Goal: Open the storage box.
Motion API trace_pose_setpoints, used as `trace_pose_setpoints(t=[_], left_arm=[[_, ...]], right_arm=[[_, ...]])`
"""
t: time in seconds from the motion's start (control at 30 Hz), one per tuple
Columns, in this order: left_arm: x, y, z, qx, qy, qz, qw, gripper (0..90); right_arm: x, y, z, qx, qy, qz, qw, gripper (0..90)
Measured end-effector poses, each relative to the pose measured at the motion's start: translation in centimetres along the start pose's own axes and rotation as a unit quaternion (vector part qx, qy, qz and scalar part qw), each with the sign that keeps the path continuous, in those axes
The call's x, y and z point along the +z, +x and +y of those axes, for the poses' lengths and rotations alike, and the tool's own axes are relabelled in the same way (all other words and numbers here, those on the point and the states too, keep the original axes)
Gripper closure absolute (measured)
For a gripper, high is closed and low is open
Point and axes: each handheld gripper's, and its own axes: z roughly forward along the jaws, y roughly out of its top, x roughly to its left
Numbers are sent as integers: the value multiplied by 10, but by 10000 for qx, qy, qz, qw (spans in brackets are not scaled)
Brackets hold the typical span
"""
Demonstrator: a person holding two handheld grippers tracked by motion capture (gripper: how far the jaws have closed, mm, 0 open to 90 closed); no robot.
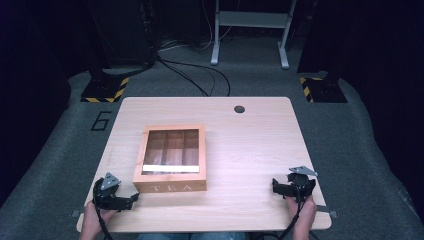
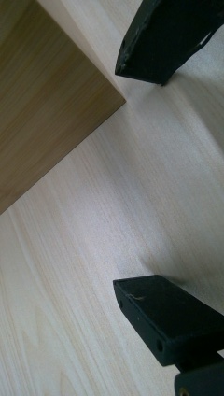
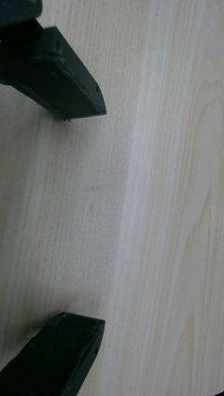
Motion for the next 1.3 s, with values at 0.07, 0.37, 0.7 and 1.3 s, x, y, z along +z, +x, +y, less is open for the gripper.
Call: trace_pose_setpoints(t=[0.07, 0.37, 0.7, 1.3], left_arm=[[0, -1, 1, -43, 27, 35, 10000, 10], [1, -1, 1, -86, 10, 49, 10000, 8], [-6, -3, -2, -210, -427, 55, 9988, 2], [-20, -22, 12, -146, -1337, -482, 9897, 73]], right_arm=[[0, 0, 0, -1, -1, 0, 10000, 0], [0, 0, 0, 1, 0, 1, 10000, 0], [0, 0, 0, 3, -1, -2, 10000, 0], [0, 0, 0, 27, 8, -7, 10000, 0]])
